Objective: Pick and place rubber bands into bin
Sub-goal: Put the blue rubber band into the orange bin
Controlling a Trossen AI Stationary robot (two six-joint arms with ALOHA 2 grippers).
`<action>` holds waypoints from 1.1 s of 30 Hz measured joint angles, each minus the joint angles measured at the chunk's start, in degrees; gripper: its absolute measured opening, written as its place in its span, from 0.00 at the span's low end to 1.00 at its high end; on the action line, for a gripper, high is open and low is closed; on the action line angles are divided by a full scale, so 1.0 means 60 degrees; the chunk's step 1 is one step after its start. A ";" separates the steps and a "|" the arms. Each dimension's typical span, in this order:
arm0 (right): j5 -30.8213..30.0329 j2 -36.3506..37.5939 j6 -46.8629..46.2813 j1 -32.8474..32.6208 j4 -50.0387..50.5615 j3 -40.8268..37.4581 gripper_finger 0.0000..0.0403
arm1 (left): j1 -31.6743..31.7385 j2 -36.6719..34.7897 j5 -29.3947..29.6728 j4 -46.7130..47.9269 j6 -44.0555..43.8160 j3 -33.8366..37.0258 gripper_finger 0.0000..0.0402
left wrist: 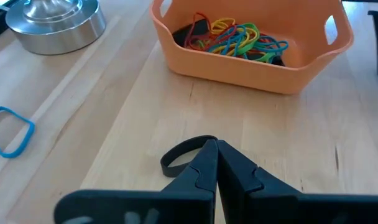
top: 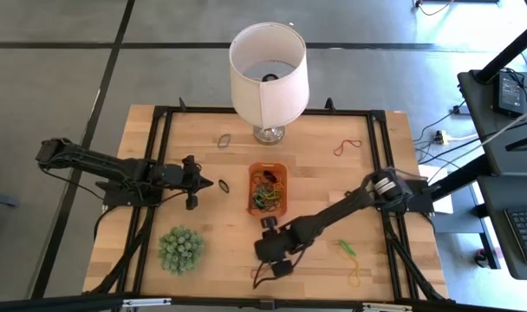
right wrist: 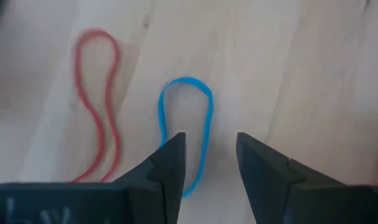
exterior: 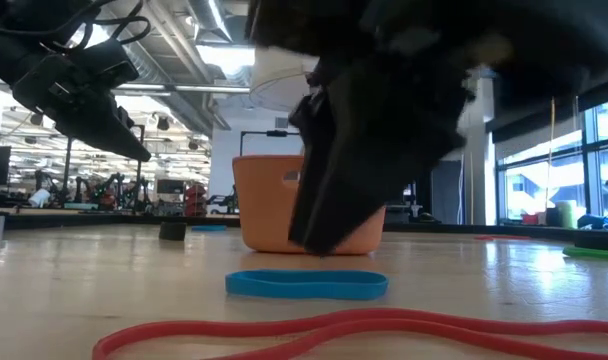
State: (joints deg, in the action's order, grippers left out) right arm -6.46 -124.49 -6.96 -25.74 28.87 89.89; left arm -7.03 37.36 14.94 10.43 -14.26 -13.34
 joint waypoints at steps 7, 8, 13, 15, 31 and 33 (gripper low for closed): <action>0.0191 -0.0582 -0.0520 0.0007 0.0185 0.0284 0.32 | 0.0000 0.0000 0.0000 0.0003 0.0000 0.0000 0.00; 0.0277 -0.0632 -0.0579 0.0009 0.0240 0.0289 0.30 | 0.0000 0.0000 0.0000 0.0000 0.0000 0.0000 0.00; 0.0441 -0.0739 -0.0845 0.0025 0.0288 0.0287 0.11 | 0.0000 0.0000 0.0017 0.0000 0.0000 0.0000 0.00; 0.0453 -0.0696 -0.0805 0.0028 0.0327 0.0283 0.03 | 0.0000 0.0000 0.0047 0.0000 0.0000 0.0000 0.00; 0.0041 0.1031 -0.0482 0.0016 0.1853 0.0196 0.01 | 0.0000 0.0002 0.0066 0.0004 0.0000 0.0000 0.00; -0.0182 0.1367 -0.0287 0.0055 0.1941 0.0211 0.01 | 0.0000 0.0000 0.0066 0.0004 0.0000 0.0000 0.00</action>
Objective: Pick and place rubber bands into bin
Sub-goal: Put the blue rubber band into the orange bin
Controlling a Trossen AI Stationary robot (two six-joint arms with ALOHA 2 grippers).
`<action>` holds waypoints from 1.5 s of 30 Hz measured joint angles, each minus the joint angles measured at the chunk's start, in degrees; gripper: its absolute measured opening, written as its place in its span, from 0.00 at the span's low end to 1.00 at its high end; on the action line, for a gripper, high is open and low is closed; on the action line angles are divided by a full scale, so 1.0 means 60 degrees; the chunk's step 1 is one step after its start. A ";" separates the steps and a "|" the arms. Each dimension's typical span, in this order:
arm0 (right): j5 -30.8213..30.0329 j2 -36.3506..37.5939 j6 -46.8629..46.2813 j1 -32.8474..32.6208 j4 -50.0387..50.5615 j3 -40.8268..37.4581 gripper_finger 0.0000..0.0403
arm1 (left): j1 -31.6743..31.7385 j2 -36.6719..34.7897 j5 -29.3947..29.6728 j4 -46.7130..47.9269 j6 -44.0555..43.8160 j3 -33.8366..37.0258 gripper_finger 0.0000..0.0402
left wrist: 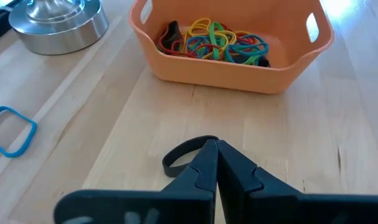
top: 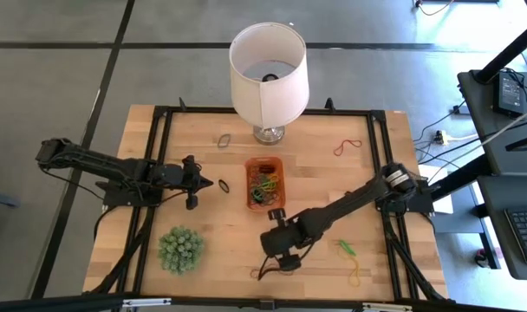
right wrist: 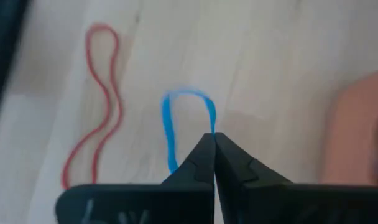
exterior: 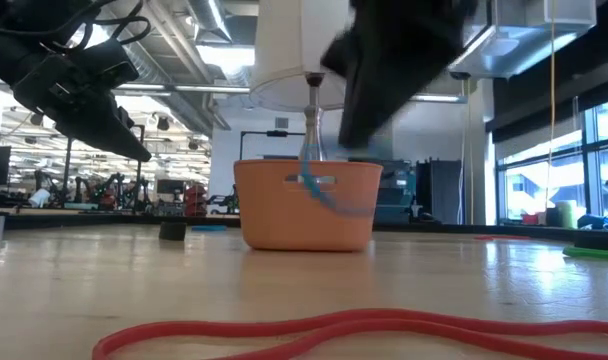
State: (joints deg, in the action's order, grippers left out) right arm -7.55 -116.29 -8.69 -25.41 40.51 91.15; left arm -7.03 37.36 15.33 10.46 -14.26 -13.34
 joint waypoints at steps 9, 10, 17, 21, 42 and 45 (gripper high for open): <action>-0.0671 0.1264 0.0510 0.0893 0.0226 0.0015 0.00 | 0.0000 0.0002 0.0036 -0.0004 0.0000 0.0000 0.00; -0.0722 0.1289 0.0514 0.1087 0.0217 0.0018 0.00 | 0.0000 0.0000 0.0039 -0.0004 0.0000 0.0001 0.00; -0.0852 0.0957 0.0435 0.2832 0.0064 0.0027 0.00 | 0.0000 0.0001 0.0043 0.0000 0.0000 0.0000 0.00; -0.0842 0.0693 0.0248 0.3678 -0.0058 0.0018 0.00 | 0.0001 0.0000 0.0141 0.0000 0.0004 0.0003 0.00; 0.0302 -0.0497 0.0970 0.4605 0.0087 0.0016 0.13 | 0.0002 0.0004 0.0521 0.0004 0.0004 0.0004 0.00; 0.0301 -0.0449 0.0828 0.4605 0.0181 0.0022 0.22 | 0.0000 0.0004 0.0521 0.0007 0.0004 0.0004 0.00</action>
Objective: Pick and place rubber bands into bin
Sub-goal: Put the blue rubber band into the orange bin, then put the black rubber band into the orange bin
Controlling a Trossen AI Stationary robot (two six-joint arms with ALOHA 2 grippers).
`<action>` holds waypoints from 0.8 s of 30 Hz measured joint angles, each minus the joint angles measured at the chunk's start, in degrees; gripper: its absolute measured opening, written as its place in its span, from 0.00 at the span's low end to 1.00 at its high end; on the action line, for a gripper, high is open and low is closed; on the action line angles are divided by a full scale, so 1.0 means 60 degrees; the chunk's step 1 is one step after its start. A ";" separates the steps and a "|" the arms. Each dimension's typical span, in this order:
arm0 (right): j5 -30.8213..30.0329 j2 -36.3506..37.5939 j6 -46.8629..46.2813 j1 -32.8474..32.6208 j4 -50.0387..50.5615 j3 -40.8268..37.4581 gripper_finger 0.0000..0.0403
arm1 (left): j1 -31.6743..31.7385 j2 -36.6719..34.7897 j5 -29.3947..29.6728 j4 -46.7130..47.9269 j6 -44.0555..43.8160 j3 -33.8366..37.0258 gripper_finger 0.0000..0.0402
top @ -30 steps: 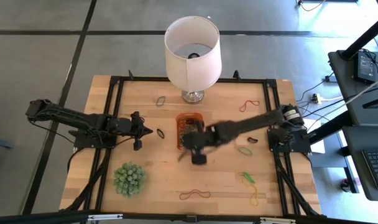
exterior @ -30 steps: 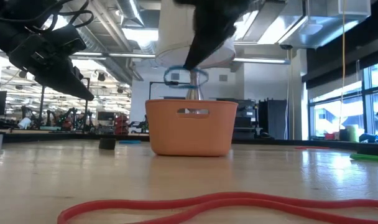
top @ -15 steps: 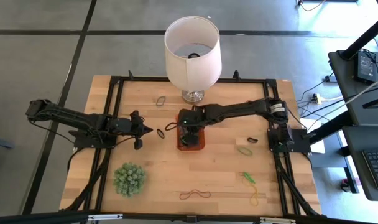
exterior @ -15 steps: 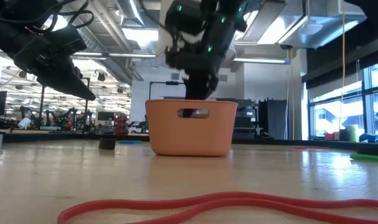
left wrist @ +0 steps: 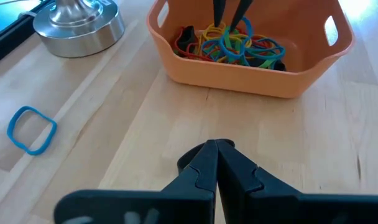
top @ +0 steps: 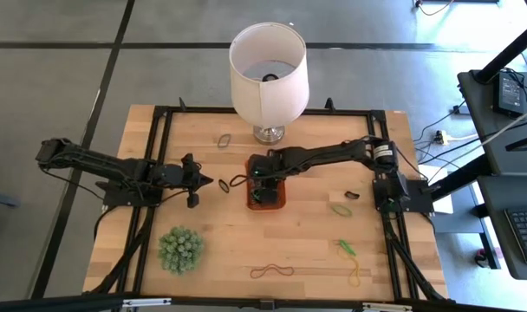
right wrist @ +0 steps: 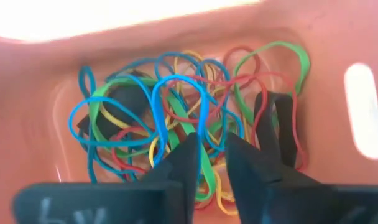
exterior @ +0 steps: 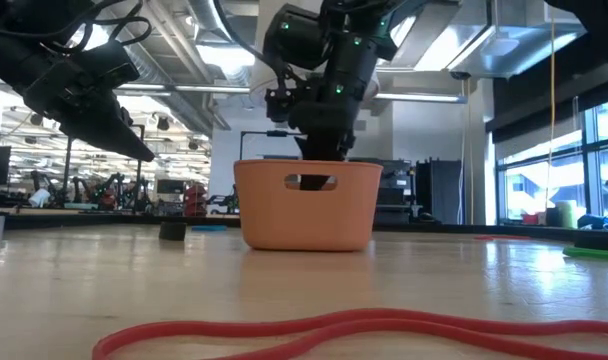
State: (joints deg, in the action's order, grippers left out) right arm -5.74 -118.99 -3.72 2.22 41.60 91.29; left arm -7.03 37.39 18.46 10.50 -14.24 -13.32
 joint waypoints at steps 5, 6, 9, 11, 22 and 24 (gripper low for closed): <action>-0.0001 0.0148 -0.0043 0.0000 0.0310 -0.0001 0.35 | 0.0000 -0.0001 0.0000 0.0019 0.0000 0.0000 0.00; 0.0000 0.0221 -0.0045 0.0000 0.0263 0.0000 0.37 | 0.0001 0.0000 -0.0004 0.0027 0.0000 0.0000 0.00; -0.0025 0.0433 -0.0045 0.0000 0.0372 0.0000 0.42 | 0.0000 0.0000 -0.0007 0.0044 -0.0004 0.0000 0.00; -0.0028 0.0570 -0.0049 0.0000 0.0426 0.0000 0.44 | 0.0002 0.0000 -0.0004 0.0084 0.0000 0.0000 0.00; -0.0042 0.1420 -0.0421 -0.0025 0.1591 0.0011 0.37 | 0.0001 0.0025 -0.0010 0.0098 -0.0004 0.0000 0.00; -0.0184 0.1644 -0.0550 -0.0029 0.1909 -0.0013 0.35 | 0.0004 0.0036 -0.0011 0.0080 -0.0004 0.0000 0.00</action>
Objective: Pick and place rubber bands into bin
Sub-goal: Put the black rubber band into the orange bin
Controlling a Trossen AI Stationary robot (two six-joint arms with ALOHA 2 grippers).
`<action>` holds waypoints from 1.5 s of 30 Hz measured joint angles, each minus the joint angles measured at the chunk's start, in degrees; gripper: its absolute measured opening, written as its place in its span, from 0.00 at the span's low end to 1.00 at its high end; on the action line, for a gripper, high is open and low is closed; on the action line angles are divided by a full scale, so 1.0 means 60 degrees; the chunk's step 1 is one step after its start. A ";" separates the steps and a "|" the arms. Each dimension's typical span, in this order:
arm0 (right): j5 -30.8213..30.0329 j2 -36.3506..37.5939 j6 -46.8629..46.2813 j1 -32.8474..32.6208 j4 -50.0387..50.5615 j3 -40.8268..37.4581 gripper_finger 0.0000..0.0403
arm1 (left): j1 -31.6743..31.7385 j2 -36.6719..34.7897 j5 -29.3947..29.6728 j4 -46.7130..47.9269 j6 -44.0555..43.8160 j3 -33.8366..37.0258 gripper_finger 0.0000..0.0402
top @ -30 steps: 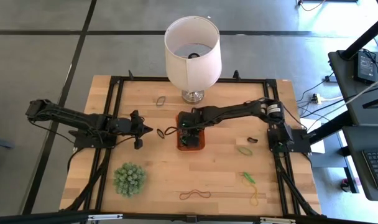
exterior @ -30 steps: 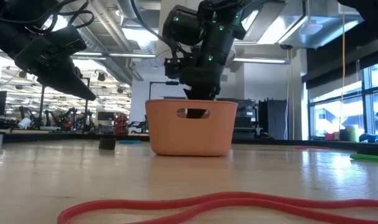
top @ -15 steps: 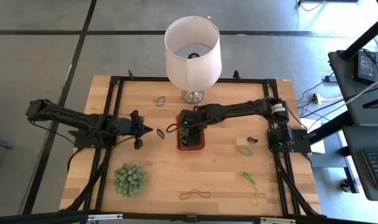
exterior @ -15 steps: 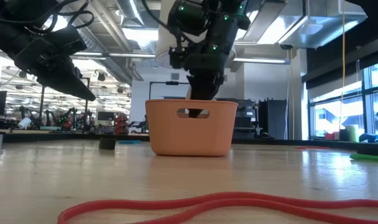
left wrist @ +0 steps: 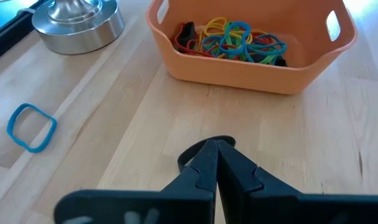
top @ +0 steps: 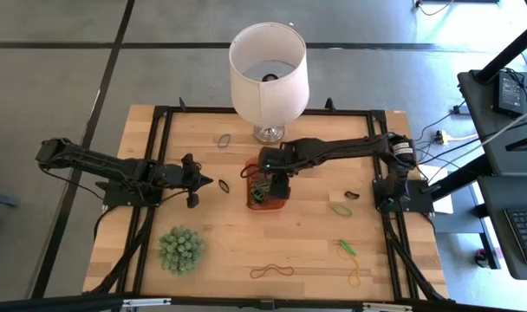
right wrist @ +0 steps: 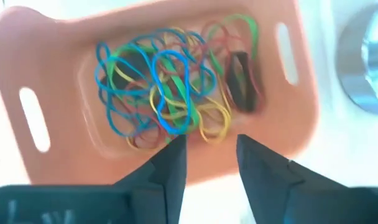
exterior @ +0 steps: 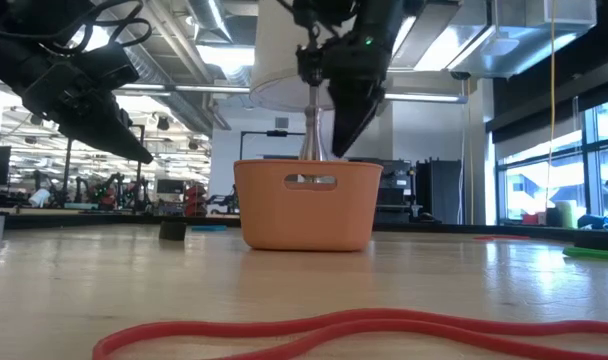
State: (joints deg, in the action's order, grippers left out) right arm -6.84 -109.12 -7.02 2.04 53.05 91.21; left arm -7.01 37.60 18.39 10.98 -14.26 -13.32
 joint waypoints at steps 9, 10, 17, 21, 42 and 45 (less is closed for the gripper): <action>-0.0175 0.2871 -0.0778 0.0000 -0.1043 -0.2939 0.23 | -0.0004 0.0047 -0.0073 0.0067 -0.0188 0.0000 0.00; -0.0264 0.3361 -0.1027 0.0000 -0.1369 -0.3524 0.23 | -0.0004 0.0046 -0.0073 0.0073 -0.0186 0.0000 0.00; -0.0462 0.6617 -0.3113 -0.0359 -0.3819 -0.7974 0.20 | -0.0004 0.0047 0.0368 0.0036 -0.0175 0.0000 0.01; -0.0438 0.7803 -0.4088 -0.0710 -0.5385 -1.0120 0.20 | 0.0000 0.0047 -0.0142 0.0036 -0.0261 0.0000 0.07; -0.0457 0.8503 -0.4737 -0.1045 -1.0061 -1.2893 0.20 | 0.2475 0.4436 -0.1454 0.1202 -0.0750 -0.2768 0.56; -0.0457 0.8503 -0.4737 -0.1045 -1.0104 -1.2893 0.20 | 0.2621 0.5395 -0.1846 0.1543 -0.0428 -0.3285 0.56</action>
State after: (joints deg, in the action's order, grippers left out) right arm -9.58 -58.11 -35.44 -4.23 -7.57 13.85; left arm 8.72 69.98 7.32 20.24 -16.83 -33.03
